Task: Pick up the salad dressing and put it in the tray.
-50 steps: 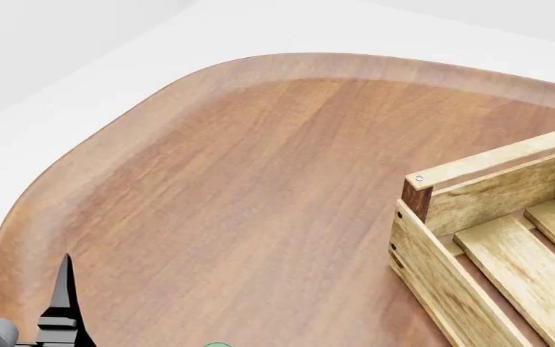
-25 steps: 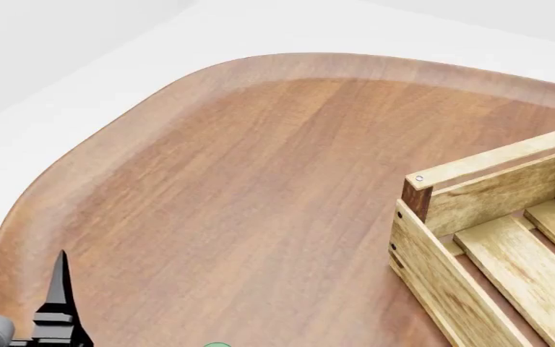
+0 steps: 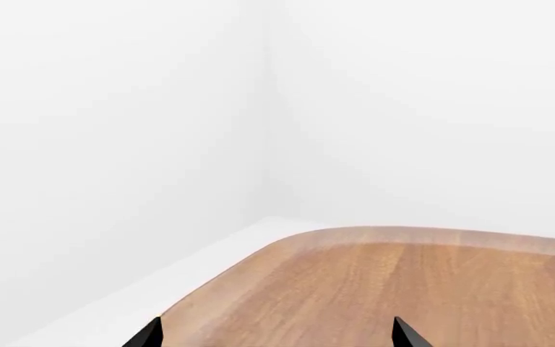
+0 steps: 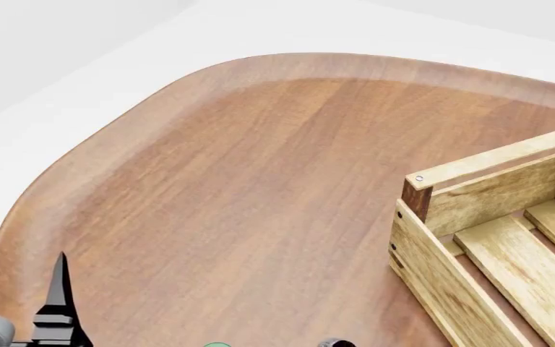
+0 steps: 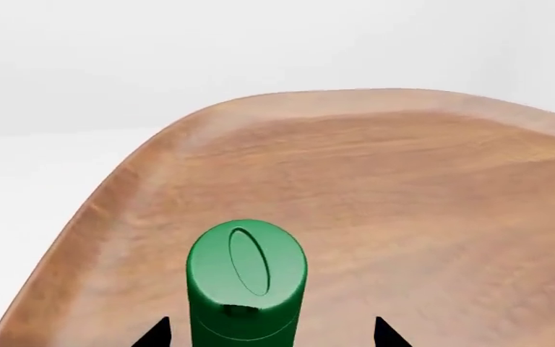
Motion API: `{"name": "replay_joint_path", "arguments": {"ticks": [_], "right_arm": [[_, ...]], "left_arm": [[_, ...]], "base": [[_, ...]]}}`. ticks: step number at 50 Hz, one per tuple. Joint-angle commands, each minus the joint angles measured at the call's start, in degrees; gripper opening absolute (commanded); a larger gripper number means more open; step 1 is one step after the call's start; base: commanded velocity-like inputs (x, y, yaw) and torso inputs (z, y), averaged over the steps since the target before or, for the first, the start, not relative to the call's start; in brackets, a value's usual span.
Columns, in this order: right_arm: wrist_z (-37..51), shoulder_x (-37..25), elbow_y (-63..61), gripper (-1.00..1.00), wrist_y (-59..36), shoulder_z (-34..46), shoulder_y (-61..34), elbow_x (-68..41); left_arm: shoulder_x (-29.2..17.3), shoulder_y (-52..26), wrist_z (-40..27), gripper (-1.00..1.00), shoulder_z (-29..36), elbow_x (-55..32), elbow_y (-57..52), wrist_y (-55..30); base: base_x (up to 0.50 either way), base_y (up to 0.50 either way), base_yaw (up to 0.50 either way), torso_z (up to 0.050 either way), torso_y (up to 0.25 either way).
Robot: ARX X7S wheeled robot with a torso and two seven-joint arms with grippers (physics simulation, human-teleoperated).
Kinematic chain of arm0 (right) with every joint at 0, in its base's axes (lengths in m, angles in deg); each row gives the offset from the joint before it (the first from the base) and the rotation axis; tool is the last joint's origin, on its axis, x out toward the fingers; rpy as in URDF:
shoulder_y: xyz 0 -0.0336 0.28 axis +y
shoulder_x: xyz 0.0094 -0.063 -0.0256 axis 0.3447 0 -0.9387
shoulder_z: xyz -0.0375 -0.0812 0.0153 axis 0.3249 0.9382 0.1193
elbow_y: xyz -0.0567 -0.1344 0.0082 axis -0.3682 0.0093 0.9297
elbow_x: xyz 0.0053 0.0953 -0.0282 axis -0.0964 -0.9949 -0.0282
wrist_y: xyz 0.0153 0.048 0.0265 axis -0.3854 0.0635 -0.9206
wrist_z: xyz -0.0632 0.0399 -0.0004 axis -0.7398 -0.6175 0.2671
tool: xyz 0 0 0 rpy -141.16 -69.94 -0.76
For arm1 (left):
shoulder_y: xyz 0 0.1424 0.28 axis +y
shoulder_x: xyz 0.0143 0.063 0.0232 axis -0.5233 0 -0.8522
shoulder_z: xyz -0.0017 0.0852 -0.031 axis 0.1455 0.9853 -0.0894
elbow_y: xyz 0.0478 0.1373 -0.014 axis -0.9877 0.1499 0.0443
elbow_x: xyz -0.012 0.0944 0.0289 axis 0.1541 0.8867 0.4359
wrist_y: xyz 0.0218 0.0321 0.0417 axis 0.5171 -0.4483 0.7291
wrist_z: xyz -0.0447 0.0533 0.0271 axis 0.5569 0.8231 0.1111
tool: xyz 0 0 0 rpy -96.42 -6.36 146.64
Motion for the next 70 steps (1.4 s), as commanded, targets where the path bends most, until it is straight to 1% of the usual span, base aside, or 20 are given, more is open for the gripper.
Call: {"name": "replay_joint_path", "arguments": {"ticks": [1, 18, 19, 31, 44, 50, 60, 63, 65, 70], "right_arm": [[-1.2, 1.2, 2.5, 1.00, -0.1, 1.2, -1.6, -0.5], [-1.2, 2.3, 6.3, 1.00, 1.2, 1.9, -2.5, -0.2], [-1.1, 2.4, 6.6, -1.00, 1.5, 1.9, -2.5, -0.1], [1.2, 2.0, 4.7, -1.00, 1.6, 0.7, -2.0, 0.0], [6.1, -0.9, -7.0, -1.00, 0.9, -2.0, -0.4, 1.5], [8.3, -2.6, -14.5, -1.00, -0.7, -5.5, -0.5, 0.1], [11.4, -3.8, -20.3, -1.00, -3.0, -12.4, -2.3, -3.9], [11.6, -3.9, -20.7, -1.00, -3.1, -12.7, -2.3, -4.0], [13.2, -4.2, -23.2, -1.00, -4.1, -15.4, -3.0, -5.3], [15.0, -4.3, -24.3, -1.00, -5.0, -18.8, -3.7, -7.0]], "left_arm": [[-0.2, 0.1, -0.1, 1.00, 0.0, -0.2, 0.3, 0.4], [-0.5, 0.3, -0.4, 1.00, 0.1, -0.5, 0.3, 0.7], [-0.5, 0.3, -0.4, 1.00, 0.1, -0.5, 0.3, 0.8], [-0.7, 0.3, -0.6, 1.00, 0.2, -0.7, 0.4, 0.9], [-0.8, 0.2, -0.9, 1.00, 0.4, -0.8, 0.4, 0.9], [-0.9, 0.2, -1.0, 1.00, 0.4, -0.9, 0.4, 0.9], [-1.1, 0.1, -1.1, 1.00, 0.6, -0.9, 0.5, 0.9], [-1.1, 0.1, -1.2, 1.00, 0.7, -1.0, 0.5, 0.9], [-1.1, -0.1, -1.3, 1.00, 0.7, -1.0, 0.5, 0.9], [-1.2, -0.1, -1.4, 1.00, 0.7, -1.1, 0.4, 0.8]], "base": [[0.00, 0.00, 0.00, 0.000, 0.000], [0.00, 0.00, 0.00, 0.000, 0.000], [0.00, 0.00, 0.00, 0.000, 0.000], [0.00, 0.00, 0.00, 0.000, 0.000], [0.00, 0.00, 0.00, 0.000, 0.001], [0.00, 0.00, 0.00, 0.000, 0.000], [0.00, 0.00, 0.00, 0.000, 0.000], [0.00, 0.00, 0.00, 0.000, 0.003], [0.00, 0.00, 0.00, 0.000, 0.000], [0.00, 0.00, 0.00, 0.000, 0.000]]}}
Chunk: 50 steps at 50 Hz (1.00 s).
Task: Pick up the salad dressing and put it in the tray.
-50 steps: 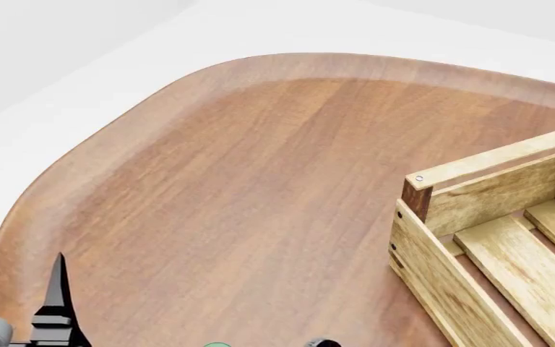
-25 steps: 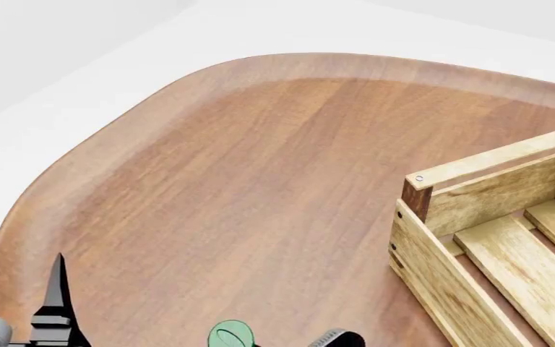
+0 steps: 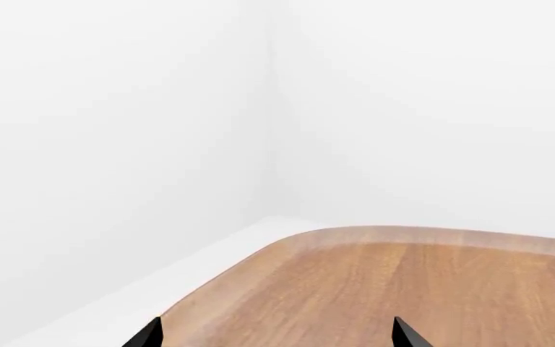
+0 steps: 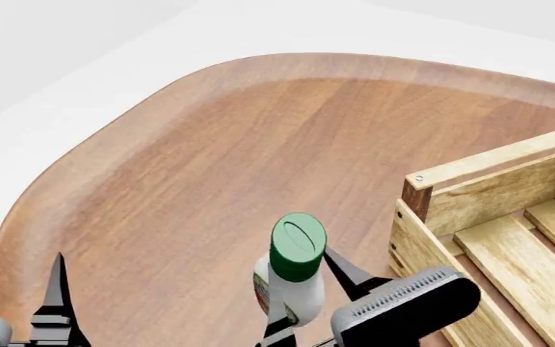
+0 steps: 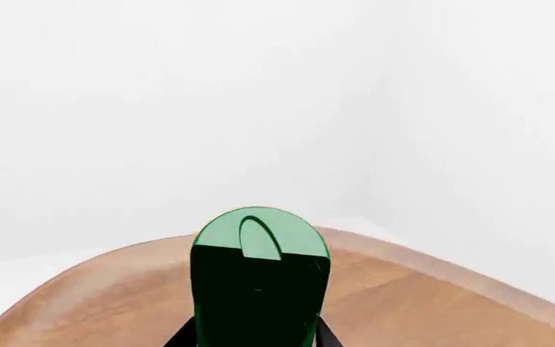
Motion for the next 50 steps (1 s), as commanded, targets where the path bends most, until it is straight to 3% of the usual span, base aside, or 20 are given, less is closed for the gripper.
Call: {"name": "replay_joint_path", "arguments": {"ticks": [1, 13, 26, 50], "right_arm": [[4.0, -0.8, -5.9, -1.00, -1.9, -7.4, -1.8, -2.6], [8.8, -2.0, -8.2, -1.00, -5.1, -16.2, -5.8, -6.4], [13.3, -4.4, -4.5, -1.00, -8.6, -19.4, -12.1, -3.2], [18.1, -10.6, 22.4, -1.00, -10.7, -14.8, -28.9, 10.4]], "left_arm": [[-0.2, -0.1, -0.2, 1.00, 0.1, -0.1, 0.0, 0.0], [-0.3, -0.4, -0.4, 1.00, 0.3, -0.4, 0.1, -0.2], [-0.4, -0.5, -0.6, 1.00, 0.4, -0.6, 0.2, 0.0], [-0.6, -0.2, -0.7, 1.00, 0.4, -1.2, 0.6, 0.8]], "base": [[0.00, 0.00, 0.00, 0.000, 0.000], [0.00, 0.00, 0.00, 0.000, 0.001], [0.00, 0.00, 0.00, 0.000, 0.000], [0.00, 0.00, 0.00, 0.000, 0.000]]}}
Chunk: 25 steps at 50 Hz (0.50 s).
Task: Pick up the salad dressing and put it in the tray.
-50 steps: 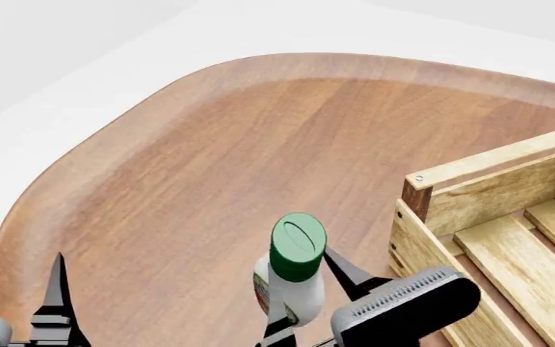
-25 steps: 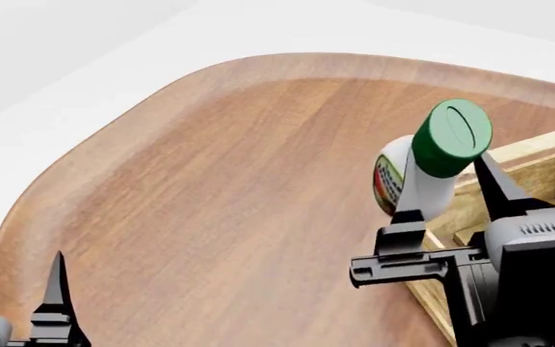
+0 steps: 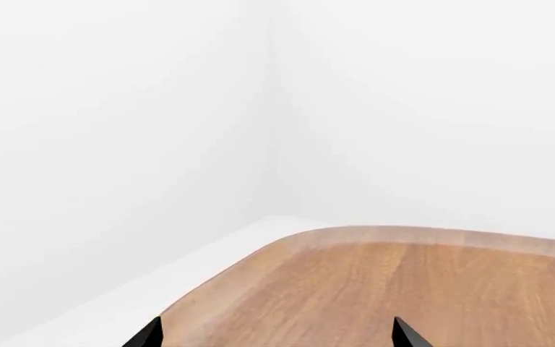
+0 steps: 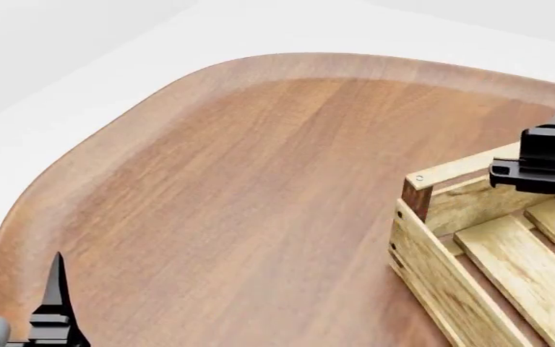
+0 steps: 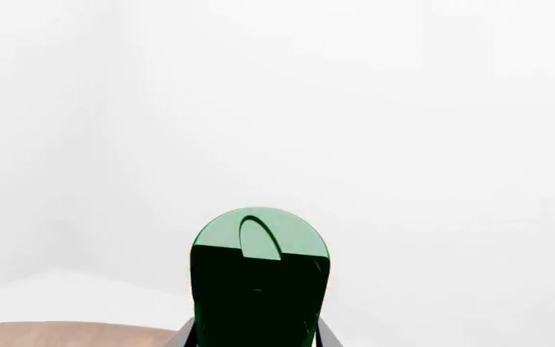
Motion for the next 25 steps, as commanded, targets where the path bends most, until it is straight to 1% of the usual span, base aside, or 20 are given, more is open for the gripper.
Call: {"name": "replay_joint_path", "arguments": {"ticks": [1, 9, 13, 17, 19, 21, 25], "right_arm": [[1.6, -2.9, 12.0, -1.00, -1.0, 2.4, -8.3, 7.3], [2.9, -3.6, 24.4, -1.00, 1.9, 4.9, -13.9, 11.3], [2.7, -3.2, 29.5, -1.00, 3.0, 4.3, -16.2, 10.8], [4.1, -2.8, 35.4, -1.00, 7.0, 3.9, -17.0, 11.6], [5.4, -2.6, 41.9, -1.00, 11.1, 5.0, -18.6, 13.4], [5.7, -2.6, 45.9, -1.00, 12.9, 5.4, -19.8, 14.1], [5.9, -2.7, 48.7, -1.00, 13.4, 4.9, -20.6, 13.9]], "left_arm": [[-0.1, 0.0, -0.1, 1.00, 0.0, -0.3, 0.1, 0.2], [-0.4, 0.1, -0.3, 1.00, 0.1, -0.3, -0.2, 0.2], [-0.4, 0.1, -0.3, 1.00, 0.2, -0.3, -0.2, 0.2], [-0.4, 0.0, -0.4, 1.00, 0.2, -0.3, 0.0, 0.3], [-0.5, 0.0, -0.4, 1.00, 0.2, -0.4, -0.1, 0.2], [-0.6, 0.2, -0.4, 1.00, 0.3, -0.3, -0.2, 0.3], [-0.6, 0.1, -0.5, 1.00, 0.4, -0.3, -0.1, 0.2]], "base": [[0.00, 0.00, 0.00, 0.000, 0.000], [0.00, 0.00, 0.00, 0.000, 0.001], [0.00, 0.00, 0.00, 0.000, 0.000], [0.00, 0.00, 0.00, 0.000, 0.000], [0.00, 0.00, 0.00, 0.000, 0.000], [0.00, 0.00, 0.00, 0.000, 0.005], [0.00, 0.00, 0.00, 0.000, 0.000]]}}
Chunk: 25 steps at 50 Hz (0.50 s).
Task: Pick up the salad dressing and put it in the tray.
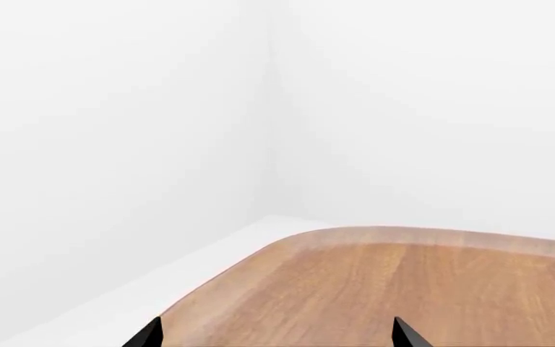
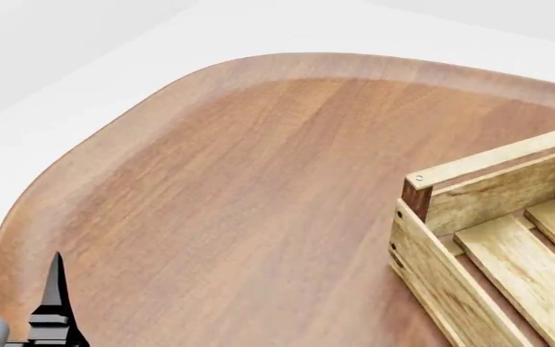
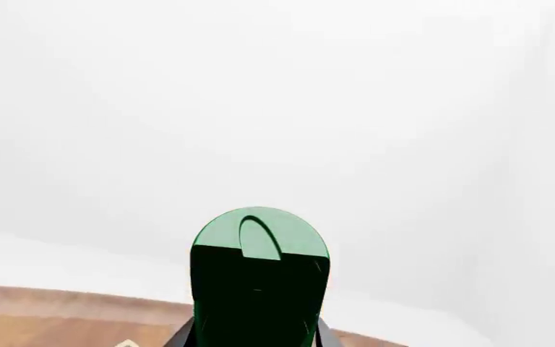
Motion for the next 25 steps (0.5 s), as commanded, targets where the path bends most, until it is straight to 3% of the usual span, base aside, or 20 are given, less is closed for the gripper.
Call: {"name": "replay_joint_path", "arguments": {"ticks": [1, 20, 25], "right_arm": [[1.8, -0.2, 15.3, -1.00, 5.8, 0.1, -5.1, 3.6], [-1.1, 0.6, 25.7, -1.00, 8.9, 0.6, -4.2, 2.7], [-1.6, 0.4, 22.7, -1.00, 8.2, 0.1, -1.2, 1.9]], "left_arm": [[-0.2, 0.1, -0.1, 1.00, 0.4, 0.1, -0.1, 0.1], [-0.5, 0.0, -0.5, 1.00, 0.5, -0.2, -0.3, -0.1], [-0.6, -0.1, -0.6, 1.00, 0.6, -0.2, -0.4, -0.2]], "base": [[0.00, 0.00, 0.00, 0.000, 0.000], [0.00, 0.00, 0.00, 0.000, 0.001], [0.00, 0.00, 0.00, 0.000, 0.000]]}}
